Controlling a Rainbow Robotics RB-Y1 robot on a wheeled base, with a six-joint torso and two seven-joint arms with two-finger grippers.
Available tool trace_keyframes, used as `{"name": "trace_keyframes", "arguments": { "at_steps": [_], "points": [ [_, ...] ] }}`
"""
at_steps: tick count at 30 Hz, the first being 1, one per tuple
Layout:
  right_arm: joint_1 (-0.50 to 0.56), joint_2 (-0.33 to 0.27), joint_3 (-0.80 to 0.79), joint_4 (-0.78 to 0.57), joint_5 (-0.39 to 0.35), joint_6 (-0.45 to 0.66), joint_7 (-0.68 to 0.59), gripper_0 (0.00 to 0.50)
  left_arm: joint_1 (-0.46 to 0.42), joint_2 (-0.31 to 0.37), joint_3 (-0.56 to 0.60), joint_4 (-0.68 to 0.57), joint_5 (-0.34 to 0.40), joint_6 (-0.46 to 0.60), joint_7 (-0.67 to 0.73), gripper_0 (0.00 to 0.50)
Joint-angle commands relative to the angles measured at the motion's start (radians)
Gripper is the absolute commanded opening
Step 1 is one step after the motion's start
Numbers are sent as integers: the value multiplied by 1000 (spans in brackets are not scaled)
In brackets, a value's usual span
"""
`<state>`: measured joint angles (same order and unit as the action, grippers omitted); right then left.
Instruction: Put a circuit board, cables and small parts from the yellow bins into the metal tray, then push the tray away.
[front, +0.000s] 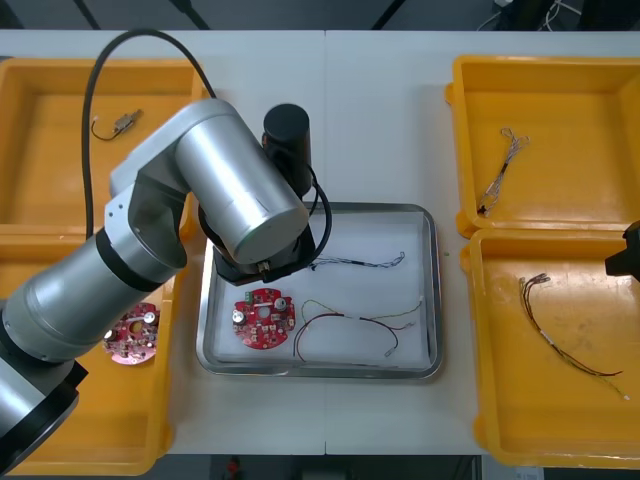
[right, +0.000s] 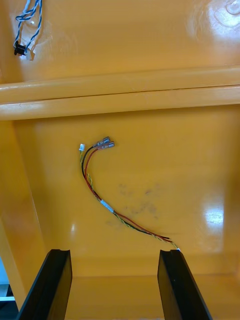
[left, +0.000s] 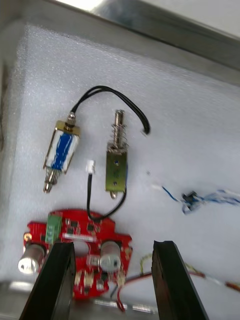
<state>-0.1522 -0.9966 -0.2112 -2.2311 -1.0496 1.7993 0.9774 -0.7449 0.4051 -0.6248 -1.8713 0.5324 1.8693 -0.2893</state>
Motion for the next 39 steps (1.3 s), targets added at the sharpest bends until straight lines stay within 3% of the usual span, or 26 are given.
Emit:
{"name": "trace_keyframes", "arguments": {
  "at_steps": [1,4,15,21,27,33,39],
  "points": [
    [6,-30,-27,-22,-7,2,14,500,-70,52,92,-114,78,51,62,472],
    [6,-30,-27,-22,-7,2,14,500,-85,90,138,-157,109,51,49,500],
    [6,-30,-27,-22,-7,2,14,500,-123,265,319,-220,210,51,-157,500],
    [6,-30,-27,-22,-7,2,14,500,-113,403,392,-220,285,51,-283,500],
    [6,-30,-27,-22,-7,2,14,500,-36,532,524,-218,417,51,-395,500],
    [6,-30,-27,-22,-7,2,14,500,108,658,678,-220,529,51,-513,500],
    [-41,-33,29,-21,-43,-5,17,500,266,718,826,-220,580,51,-622,500]
  ]
}}
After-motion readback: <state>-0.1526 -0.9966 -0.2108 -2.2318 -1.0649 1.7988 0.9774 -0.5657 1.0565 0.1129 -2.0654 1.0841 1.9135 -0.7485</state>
